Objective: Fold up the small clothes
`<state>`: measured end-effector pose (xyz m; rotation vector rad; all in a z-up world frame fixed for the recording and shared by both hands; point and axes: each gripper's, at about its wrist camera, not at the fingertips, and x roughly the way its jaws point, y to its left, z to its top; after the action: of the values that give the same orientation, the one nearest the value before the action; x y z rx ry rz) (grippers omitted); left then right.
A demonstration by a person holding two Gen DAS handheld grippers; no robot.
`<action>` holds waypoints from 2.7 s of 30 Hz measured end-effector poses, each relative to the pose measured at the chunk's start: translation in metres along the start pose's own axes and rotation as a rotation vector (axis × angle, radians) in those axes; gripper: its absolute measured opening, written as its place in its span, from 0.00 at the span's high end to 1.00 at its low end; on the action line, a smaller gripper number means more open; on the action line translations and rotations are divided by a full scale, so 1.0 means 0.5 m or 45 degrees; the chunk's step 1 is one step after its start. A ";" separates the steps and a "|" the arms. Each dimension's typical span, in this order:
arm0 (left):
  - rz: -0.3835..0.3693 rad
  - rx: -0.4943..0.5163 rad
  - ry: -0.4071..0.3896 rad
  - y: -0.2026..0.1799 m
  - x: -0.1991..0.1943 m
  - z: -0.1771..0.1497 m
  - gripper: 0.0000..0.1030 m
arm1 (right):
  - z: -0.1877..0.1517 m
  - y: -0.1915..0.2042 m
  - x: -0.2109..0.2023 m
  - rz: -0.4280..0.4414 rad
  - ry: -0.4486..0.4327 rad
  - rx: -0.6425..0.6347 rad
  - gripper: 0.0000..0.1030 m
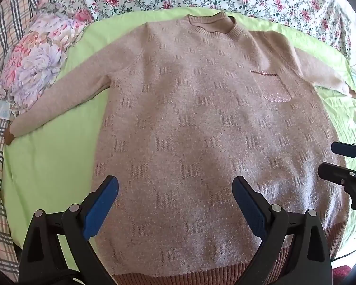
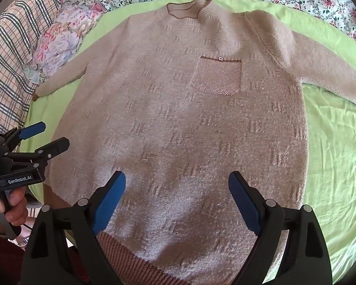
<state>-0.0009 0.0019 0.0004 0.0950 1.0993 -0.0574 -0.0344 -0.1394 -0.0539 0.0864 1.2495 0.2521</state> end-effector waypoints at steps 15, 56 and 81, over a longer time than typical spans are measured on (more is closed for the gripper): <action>0.005 0.005 0.013 0.015 0.011 -0.013 0.06 | 0.125 -0.126 -0.051 0.003 0.010 -0.005 0.14; 0.067 -0.036 -0.004 0.001 0.039 0.013 0.06 | 0.130 -0.150 -0.055 0.018 -0.042 0.052 0.14; 0.210 -0.044 0.126 0.010 0.125 0.086 0.06 | 0.156 -0.782 -0.241 -0.326 -0.307 0.805 0.22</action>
<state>0.0662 0.0023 -0.0357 0.1582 1.1871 0.1152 0.0597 -0.5411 0.0036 0.4830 1.0470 -0.3738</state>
